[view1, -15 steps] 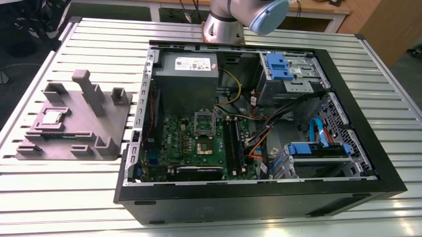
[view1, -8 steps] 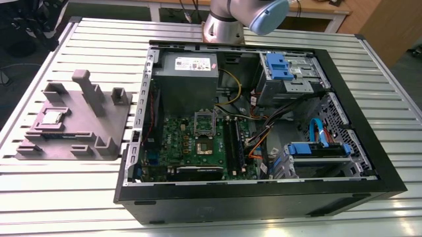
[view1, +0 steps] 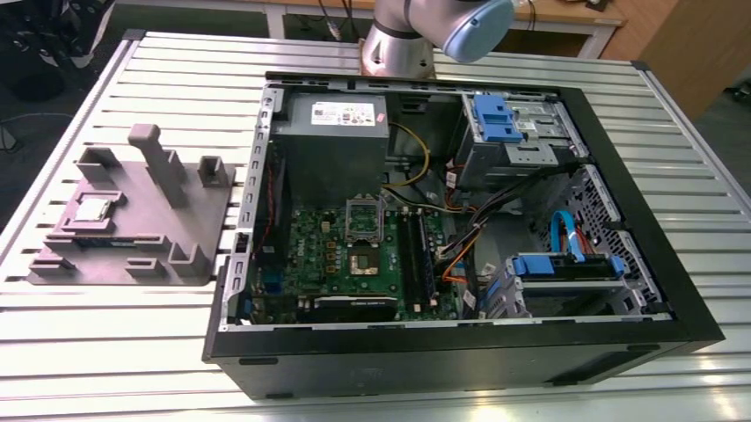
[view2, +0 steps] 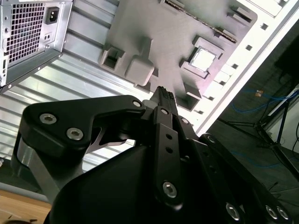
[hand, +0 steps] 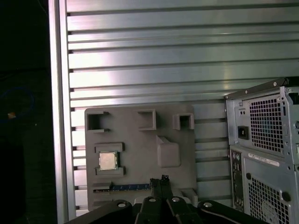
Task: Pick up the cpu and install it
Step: 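Reach for the cpu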
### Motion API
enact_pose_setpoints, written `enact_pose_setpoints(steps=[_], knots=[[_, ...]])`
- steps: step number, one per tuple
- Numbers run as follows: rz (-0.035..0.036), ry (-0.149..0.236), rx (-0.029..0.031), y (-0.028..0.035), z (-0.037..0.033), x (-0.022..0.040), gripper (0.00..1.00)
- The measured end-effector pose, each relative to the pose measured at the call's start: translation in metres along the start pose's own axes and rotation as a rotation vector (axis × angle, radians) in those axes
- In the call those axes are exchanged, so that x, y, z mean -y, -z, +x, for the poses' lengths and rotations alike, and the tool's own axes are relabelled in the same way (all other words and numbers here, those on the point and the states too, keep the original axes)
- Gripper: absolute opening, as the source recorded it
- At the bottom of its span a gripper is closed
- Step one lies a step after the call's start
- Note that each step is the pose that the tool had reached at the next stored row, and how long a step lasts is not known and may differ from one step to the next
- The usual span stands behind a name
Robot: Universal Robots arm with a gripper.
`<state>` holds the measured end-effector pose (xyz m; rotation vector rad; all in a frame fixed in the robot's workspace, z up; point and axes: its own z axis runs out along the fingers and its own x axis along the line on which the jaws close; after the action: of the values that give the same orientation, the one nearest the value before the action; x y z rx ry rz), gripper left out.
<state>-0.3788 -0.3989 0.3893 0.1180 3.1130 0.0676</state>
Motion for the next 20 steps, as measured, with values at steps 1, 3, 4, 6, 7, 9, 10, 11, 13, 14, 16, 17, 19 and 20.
enact_pose_setpoints(steps=[1,3,4,6,7,9,10,11,13,14,16,17,19,20], knots=[[0.0001,0.0,0.0,0.0,0.0006,0.0001,0.11],[0.0,0.0,0.0,0.0,0.0017,0.0001,0.11],[0.0,0.0,0.0,0.0,0.0023,0.0002,0.11],[0.0,0.0,0.0,0.0001,0.0033,0.0002,0.11],[0.0,0.0,0.0,0.0001,0.0038,0.0003,0.11],[-0.0001,0.0,0.0,0.0001,0.0047,0.0004,0.11],[0.0,0.0,0.0,0.0001,0.0052,0.0004,0.11],[0.0,0.0,0.0,0.0001,0.0056,0.0004,0.11],[0.0,0.0,0.0,0.0001,0.0066,0.0005,0.11],[0.0,0.0,0.0,0.0001,0.0071,0.0005,0.11],[0.0,0.0,0.0,0.0001,0.0081,0.0006,0.11],[0.0,0.0,0.0,0.0001,0.0086,0.0007,0.11],[0.0,0.0,0.0,0.0002,0.0096,0.0007,0.11],[0.0,0.0,0.0,0.0001,0.0101,0.0008,0.11]])
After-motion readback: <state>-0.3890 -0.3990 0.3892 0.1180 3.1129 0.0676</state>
